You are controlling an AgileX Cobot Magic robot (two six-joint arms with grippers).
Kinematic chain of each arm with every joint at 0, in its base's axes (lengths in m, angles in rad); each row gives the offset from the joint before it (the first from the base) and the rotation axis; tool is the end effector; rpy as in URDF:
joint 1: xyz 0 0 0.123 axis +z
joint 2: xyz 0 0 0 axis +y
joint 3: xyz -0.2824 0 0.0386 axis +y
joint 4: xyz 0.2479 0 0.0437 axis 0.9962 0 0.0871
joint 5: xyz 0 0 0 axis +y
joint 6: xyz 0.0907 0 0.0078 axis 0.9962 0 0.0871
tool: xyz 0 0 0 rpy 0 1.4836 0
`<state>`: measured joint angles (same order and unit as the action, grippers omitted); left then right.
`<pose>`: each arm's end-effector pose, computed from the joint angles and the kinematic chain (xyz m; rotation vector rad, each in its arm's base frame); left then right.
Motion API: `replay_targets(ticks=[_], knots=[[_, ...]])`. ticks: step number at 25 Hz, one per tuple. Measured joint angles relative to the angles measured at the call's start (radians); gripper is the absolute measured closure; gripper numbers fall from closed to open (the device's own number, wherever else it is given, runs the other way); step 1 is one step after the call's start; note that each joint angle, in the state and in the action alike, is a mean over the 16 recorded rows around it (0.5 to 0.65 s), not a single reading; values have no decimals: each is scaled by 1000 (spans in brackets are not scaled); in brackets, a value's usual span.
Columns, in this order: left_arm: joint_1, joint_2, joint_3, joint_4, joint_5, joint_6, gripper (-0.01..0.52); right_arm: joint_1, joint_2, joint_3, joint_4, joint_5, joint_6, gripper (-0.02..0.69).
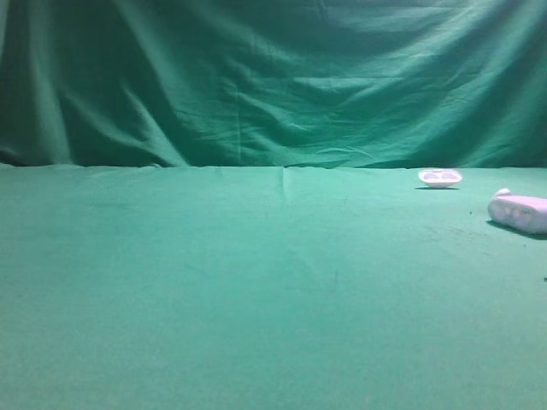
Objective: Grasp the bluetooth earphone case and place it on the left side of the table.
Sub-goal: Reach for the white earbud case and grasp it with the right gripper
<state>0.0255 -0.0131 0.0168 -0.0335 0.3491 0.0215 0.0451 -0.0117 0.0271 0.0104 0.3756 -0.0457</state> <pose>0.0530 0.0003 0.1767 -0.0245 1.8360 0.0004 0.0525 0.0027 0.1708 -0.0786 1.8729 0.0098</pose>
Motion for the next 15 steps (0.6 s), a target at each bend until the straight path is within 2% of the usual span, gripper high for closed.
replay_targets(ticks=[15], knots=[[0, 0, 0, 0, 0, 0, 514, 0, 0, 0, -8, -13, 0, 665]])
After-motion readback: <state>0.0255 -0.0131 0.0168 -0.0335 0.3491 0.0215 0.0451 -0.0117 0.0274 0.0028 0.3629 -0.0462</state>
